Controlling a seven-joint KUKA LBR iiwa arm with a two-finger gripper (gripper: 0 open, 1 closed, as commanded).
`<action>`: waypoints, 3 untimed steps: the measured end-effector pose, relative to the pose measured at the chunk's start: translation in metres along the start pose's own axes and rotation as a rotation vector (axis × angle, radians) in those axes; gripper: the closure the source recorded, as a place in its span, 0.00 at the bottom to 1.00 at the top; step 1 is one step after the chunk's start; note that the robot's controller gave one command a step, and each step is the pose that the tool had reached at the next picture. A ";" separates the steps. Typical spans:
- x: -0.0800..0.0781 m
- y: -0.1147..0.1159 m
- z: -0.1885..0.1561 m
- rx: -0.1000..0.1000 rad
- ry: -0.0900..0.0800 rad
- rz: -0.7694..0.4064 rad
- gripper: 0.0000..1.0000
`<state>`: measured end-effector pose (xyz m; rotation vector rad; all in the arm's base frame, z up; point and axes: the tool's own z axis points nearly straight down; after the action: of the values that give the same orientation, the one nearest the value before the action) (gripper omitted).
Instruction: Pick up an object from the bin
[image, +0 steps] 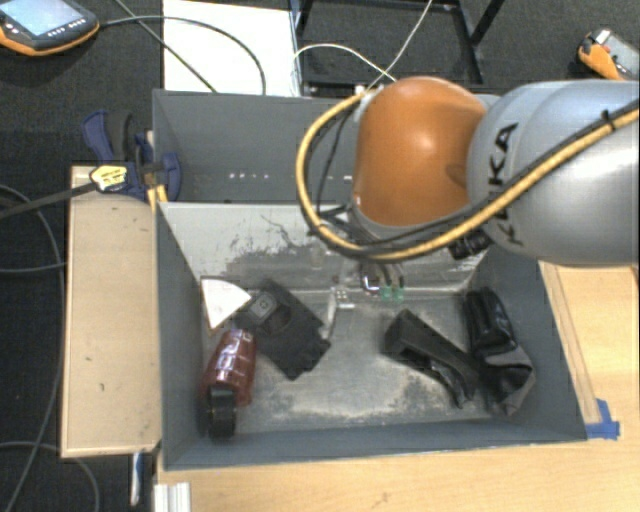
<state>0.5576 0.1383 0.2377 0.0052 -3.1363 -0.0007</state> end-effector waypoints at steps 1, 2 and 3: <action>-0.002 -0.001 -0.005 -0.001 -0.009 0.006 0.00; 0.010 0.053 0.172 0.001 0.006 0.159 0.00; 0.007 0.045 0.077 -0.005 -0.012 0.368 0.00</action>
Offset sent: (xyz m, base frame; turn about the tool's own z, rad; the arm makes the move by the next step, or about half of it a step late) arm -0.0095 0.0519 -0.1677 0.1619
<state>0.5496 0.1831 0.1611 -0.5711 -3.0962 -0.0063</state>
